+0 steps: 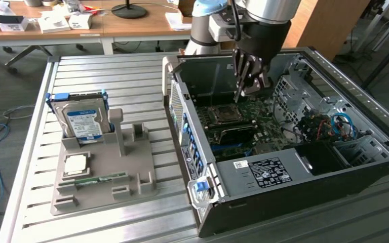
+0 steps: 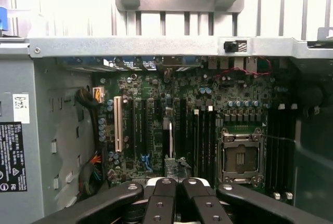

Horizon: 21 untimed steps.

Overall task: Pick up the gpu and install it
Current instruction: 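Press down on the gpu until it lock into place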

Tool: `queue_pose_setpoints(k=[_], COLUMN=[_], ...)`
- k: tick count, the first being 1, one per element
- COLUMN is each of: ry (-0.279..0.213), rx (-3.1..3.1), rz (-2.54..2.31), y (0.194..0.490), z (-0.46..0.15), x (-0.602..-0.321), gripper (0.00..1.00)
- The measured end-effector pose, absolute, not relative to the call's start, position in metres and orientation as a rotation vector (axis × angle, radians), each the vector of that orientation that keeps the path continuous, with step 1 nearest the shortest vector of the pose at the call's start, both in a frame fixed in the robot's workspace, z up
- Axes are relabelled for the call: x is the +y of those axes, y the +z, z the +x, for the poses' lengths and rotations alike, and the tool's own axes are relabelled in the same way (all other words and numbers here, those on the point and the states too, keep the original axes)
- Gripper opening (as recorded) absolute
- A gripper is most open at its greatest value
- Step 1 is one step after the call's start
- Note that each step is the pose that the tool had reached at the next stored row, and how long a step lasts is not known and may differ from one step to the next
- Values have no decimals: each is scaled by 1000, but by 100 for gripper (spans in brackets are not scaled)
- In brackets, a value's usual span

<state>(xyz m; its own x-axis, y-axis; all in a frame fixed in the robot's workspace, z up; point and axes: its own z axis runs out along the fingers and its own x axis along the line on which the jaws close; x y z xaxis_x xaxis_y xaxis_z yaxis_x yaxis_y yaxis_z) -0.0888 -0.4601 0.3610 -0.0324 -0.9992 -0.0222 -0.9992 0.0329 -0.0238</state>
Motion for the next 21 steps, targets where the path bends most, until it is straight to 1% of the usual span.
queue_pose_setpoints(k=[21], ry=[-3], rx=[2234], rz=[-2162], y=[323], z=[-89], x=[-460], gripper=[11])
